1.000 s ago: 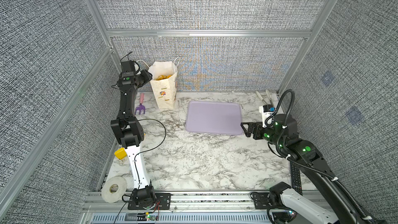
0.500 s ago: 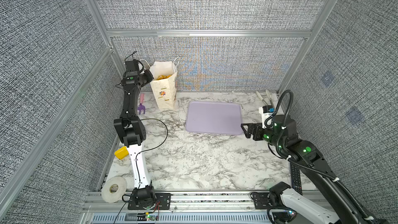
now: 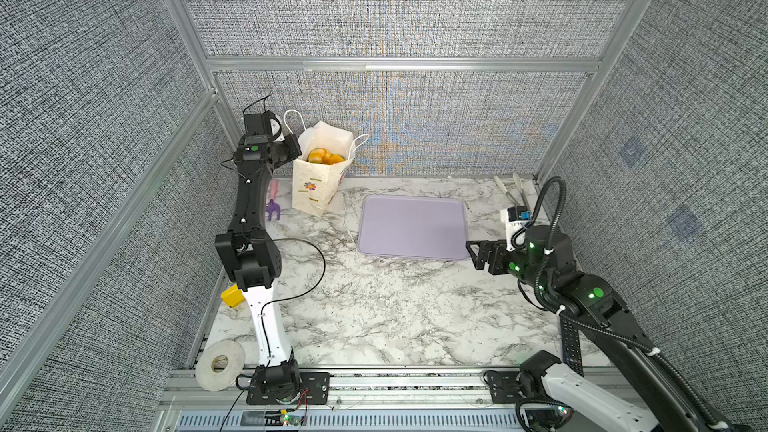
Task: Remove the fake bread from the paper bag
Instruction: 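Lower the left gripper and pinch the rim of the paper bag, then tip the paper bag over toward the tray with the left gripper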
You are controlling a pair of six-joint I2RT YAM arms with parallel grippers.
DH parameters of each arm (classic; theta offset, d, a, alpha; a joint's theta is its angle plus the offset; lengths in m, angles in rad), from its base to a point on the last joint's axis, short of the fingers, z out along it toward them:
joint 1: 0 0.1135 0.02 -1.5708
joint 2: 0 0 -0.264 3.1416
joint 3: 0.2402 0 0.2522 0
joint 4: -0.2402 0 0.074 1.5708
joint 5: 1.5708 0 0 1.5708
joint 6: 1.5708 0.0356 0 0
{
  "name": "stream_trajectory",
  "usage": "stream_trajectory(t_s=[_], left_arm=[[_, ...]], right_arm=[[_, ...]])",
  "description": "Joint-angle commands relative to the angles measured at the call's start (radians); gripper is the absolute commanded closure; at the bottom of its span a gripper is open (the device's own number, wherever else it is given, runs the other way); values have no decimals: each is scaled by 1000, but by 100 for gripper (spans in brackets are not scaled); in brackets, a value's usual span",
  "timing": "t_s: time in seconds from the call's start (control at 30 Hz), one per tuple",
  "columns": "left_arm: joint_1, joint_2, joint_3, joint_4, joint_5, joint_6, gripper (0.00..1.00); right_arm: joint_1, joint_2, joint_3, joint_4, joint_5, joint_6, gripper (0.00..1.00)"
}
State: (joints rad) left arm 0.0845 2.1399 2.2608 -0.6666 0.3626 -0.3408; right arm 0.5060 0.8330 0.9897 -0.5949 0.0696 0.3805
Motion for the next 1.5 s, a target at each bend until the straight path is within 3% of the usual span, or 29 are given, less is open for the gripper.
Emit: stream_trajectory(t_s=[0.0, 0.17, 0.37, 0.73, 1.07, 1.13, 1.17, 1.2, 1.27, 1.47], left_arm=[[1, -107, -157, 10, 36, 17, 100], [2, -326, -515, 120, 44, -32, 100], [12, -529, -774, 183, 61, -106, 100], [37, -773, -1028, 151, 48, -103, 100], [61, -863, -1014, 61, -44, -46, 100], [64, -855, -984, 42, -52, -36, 78], [64, -850, -963, 28, -60, -29, 60], [64, -849, -945, 16, -65, -21, 50], [64, -857, -931, 6, -77, -11, 40], [64, -894, -934, -19, -122, 26, 34]], right_arm=[[22, -6, 10, -20, 28, 27, 5], [79, -15, 15, -33, 58, 52, 5], [163, -31, 30, -68, 122, 75, 5], [291, -61, 48, -139, 221, 119, 5], [347, -52, 75, -174, 269, 128, 5], [352, -49, 76, -173, 271, 130, 5], [356, -48, 78, -176, 274, 131, 5], [364, -44, 83, -185, 285, 135, 5], [371, -44, 84, -192, 296, 134, 5], [374, -43, 79, -197, 304, 125, 5]])
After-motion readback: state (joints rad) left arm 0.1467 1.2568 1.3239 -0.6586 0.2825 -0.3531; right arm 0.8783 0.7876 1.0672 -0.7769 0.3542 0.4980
